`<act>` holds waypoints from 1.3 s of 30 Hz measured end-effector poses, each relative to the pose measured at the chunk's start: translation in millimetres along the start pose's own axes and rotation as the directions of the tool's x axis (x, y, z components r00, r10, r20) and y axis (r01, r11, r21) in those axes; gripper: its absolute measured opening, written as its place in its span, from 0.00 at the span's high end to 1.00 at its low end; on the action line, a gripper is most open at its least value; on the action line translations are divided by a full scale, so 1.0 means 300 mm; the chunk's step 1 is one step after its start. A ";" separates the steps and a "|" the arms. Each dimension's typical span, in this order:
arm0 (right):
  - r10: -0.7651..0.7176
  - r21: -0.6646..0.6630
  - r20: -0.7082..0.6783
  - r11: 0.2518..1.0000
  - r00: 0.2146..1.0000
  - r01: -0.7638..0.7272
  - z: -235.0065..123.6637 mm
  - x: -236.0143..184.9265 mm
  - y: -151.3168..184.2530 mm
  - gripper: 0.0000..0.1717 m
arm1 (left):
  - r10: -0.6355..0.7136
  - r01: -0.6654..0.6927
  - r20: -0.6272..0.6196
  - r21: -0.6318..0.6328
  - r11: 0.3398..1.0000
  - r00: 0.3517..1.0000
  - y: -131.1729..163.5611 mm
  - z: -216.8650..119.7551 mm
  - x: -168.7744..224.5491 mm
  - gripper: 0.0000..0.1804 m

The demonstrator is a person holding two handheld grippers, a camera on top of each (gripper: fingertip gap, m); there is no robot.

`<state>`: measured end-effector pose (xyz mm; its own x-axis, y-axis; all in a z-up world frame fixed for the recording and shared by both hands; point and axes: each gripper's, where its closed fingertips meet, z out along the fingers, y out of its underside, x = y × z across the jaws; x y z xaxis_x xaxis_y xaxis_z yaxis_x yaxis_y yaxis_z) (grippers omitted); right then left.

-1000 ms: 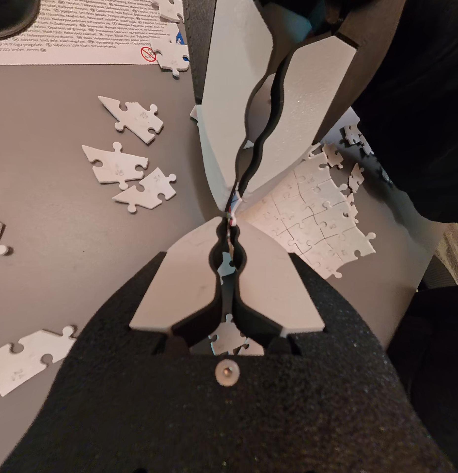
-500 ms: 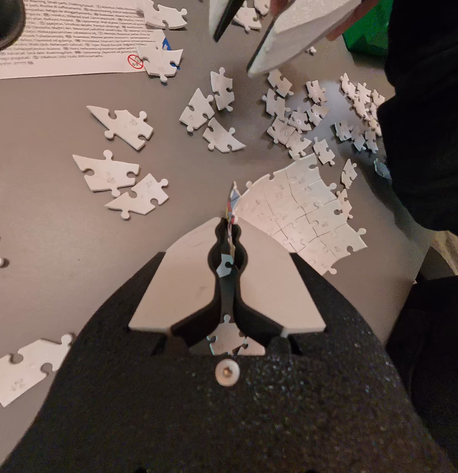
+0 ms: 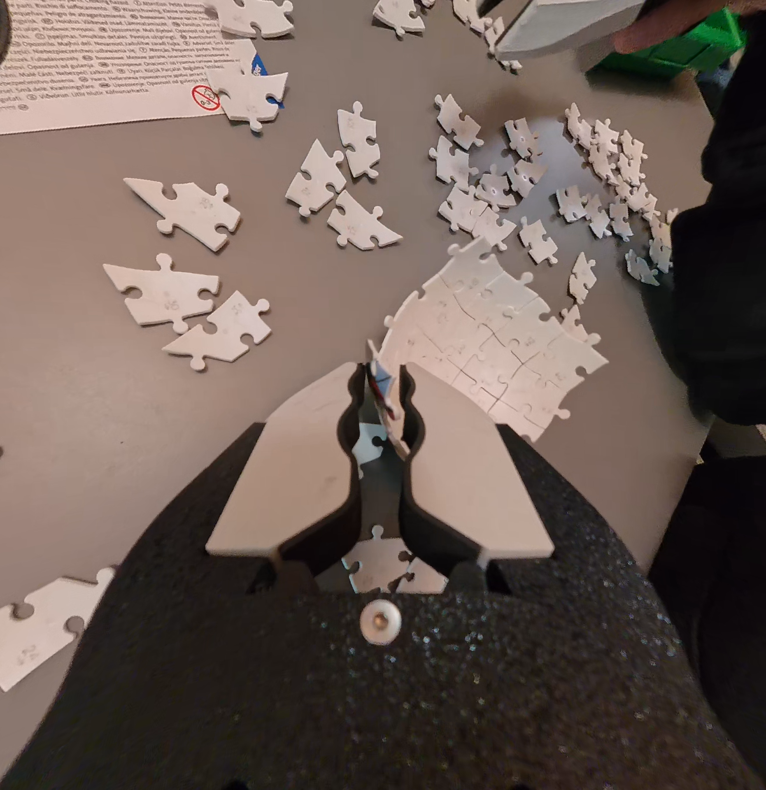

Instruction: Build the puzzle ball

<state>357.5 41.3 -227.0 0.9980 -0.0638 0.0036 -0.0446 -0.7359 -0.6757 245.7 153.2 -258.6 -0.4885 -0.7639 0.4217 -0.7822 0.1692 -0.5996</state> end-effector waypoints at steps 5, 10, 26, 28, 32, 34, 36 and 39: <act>0.035 -0.013 -0.003 0.999 0.999 -0.035 -0.018 -0.015 0.056 0.91 | 0.007 -0.006 0.002 -0.004 1.000 1.000 0.003 -0.001 0.001 0.90; 0.076 0.006 0.033 0.997 0.997 -0.076 -0.011 -0.044 0.051 0.92 | 0.018 -0.018 0.006 0.000 1.000 1.000 0.003 -0.007 0.004 0.90; 0.057 0.051 -0.018 0.997 0.998 -0.056 -0.090 -0.048 0.021 0.82 | 0.046 -0.071 0.093 0.285 0.956 0.995 -0.131 -0.334 0.013 0.74; 0.058 0.066 -0.054 0.996 0.997 -0.054 -0.118 -0.033 0.019 0.77 | 0.035 -0.075 0.139 0.288 0.955 0.990 -0.119 -0.360 -0.009 0.74; 0.062 0.098 -0.131 0.994 0.989 -0.049 -0.176 -0.012 0.017 0.68 | 0.008 -0.068 0.234 0.247 0.967 0.972 -0.070 -0.376 -0.063 0.74; 0.054 0.126 -0.150 0.991 0.987 -0.035 -0.201 -0.016 0.009 0.65 | 0.007 -0.072 0.258 0.241 0.968 0.966 -0.053 -0.371 -0.069 0.74; 0.039 0.133 -0.135 0.991 0.990 -0.021 -0.214 -0.036 0.012 0.62 | -0.003 -0.064 0.264 0.244 0.968 0.964 -0.044 -0.361 -0.062 0.73; -0.009 0.093 -0.132 0.995 0.991 0.022 -0.228 -0.053 0.049 0.60 | -0.001 -0.065 0.270 0.235 0.970 0.963 -0.038 -0.347 -0.041 0.73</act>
<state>337.9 -14.7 -186.5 0.9835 -0.1457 0.1072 -0.0186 -0.6710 -0.7412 220.4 225.5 -186.1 -0.3651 -0.9038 0.2231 -0.6361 0.0673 -0.7687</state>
